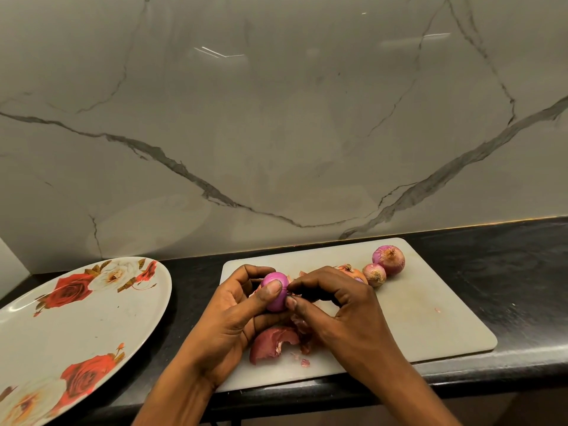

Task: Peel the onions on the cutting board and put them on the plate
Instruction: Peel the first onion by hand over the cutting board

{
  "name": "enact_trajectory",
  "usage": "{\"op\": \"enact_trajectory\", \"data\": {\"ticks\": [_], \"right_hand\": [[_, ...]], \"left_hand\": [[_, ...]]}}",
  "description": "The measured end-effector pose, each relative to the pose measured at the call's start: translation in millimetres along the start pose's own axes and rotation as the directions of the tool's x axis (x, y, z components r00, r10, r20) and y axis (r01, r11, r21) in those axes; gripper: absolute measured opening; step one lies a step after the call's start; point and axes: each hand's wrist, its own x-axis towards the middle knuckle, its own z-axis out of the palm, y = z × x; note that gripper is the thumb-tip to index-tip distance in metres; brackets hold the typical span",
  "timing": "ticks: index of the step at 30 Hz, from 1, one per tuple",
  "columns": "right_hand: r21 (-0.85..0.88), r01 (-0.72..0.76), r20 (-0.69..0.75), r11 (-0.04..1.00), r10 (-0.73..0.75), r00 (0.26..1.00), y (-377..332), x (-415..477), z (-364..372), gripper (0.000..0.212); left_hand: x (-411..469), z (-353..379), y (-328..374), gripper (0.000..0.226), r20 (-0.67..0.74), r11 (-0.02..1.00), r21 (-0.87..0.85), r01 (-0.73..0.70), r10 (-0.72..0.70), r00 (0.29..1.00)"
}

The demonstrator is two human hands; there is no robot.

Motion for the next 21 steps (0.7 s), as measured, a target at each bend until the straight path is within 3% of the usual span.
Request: {"op": "enact_trajectory", "data": {"ticks": [8, 13, 16, 21], "right_hand": [[-0.062, 0.046, 0.047, 0.997, -0.043, 0.998, -0.6, -1.0, 2.1, 0.016], [-0.070, 0.010, 0.098, 0.997, -0.004, 0.995, -7.1, -2.2, 3.5, 0.008], [-0.043, -0.056, 0.050, 0.997, 0.058, 0.997, -7.2, -2.0, 1.9, 0.007], [-0.034, -0.123, -0.043, 0.992, 0.122, 0.992, -7.0, -2.4, 0.9, 0.011]], "left_hand": [[-1.1, 1.6, 0.5, 0.040, -0.045, 1.000, 0.023, 0.006, -0.005, 0.999], [-1.4, 3.2, 2.3, 0.054, -0.034, 0.999, -0.033, 0.009, -0.010, 0.999], [-1.4, 3.0, 4.8, 0.049, -0.056, 0.989, -0.146, 0.033, -0.042, 0.998], [-1.9, 4.8, 6.3, 0.049, -0.060, 0.988, -0.145, 0.047, -0.056, 0.997]]}}
